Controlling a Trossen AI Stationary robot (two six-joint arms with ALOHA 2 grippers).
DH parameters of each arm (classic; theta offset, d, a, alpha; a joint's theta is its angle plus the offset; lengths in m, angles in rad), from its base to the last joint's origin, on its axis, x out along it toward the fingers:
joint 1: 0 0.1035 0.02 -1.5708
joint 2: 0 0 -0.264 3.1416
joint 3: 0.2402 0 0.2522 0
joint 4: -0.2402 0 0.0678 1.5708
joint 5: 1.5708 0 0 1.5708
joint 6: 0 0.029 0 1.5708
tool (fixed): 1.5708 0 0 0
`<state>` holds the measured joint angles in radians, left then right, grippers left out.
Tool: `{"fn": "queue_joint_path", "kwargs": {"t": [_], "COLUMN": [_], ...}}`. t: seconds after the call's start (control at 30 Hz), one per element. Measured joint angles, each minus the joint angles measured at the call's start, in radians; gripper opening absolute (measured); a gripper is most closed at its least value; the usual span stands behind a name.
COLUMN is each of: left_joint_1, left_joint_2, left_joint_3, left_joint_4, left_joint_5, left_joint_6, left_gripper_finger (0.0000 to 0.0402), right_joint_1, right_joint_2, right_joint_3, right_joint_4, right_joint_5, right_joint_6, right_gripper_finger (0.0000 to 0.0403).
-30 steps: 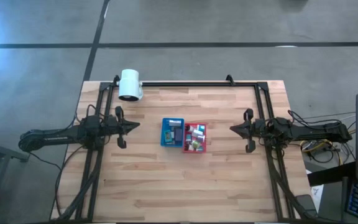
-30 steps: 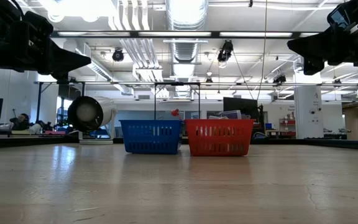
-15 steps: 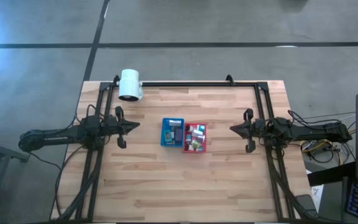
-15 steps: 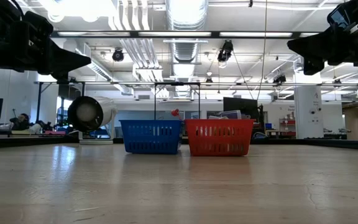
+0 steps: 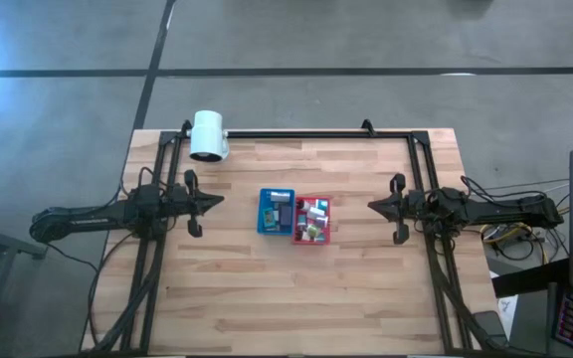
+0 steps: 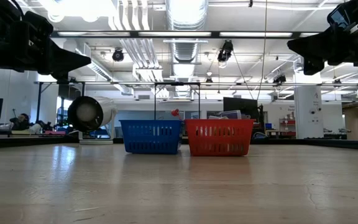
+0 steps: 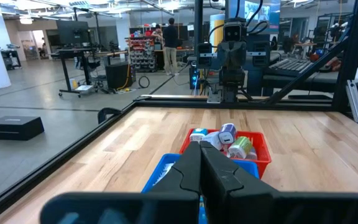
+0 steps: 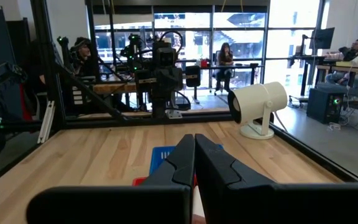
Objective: Pick & Place Office items
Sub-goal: Return to Home Position
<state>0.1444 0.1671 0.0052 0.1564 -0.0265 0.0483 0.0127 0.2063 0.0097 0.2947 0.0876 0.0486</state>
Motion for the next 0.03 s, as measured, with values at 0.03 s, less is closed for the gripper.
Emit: {"fn": "queue_joint_path", "kwargs": {"t": [0.03], "left_joint_1": [0.000], "left_joint_2": [0.000], "left_joint_3": [0.000], "left_joint_4": [0.000], "left_joint_5": [0.000], "left_joint_6": [0.000], "left_gripper_finger": [0.0003], "right_joint_1": [0.000], "right_joint_2": [0.000], "right_joint_3": [0.000], "right_joint_4": [0.000], "right_joint_5": [0.000], "right_joint_6": [0.000], "right_gripper_finger": [0.0008]}}
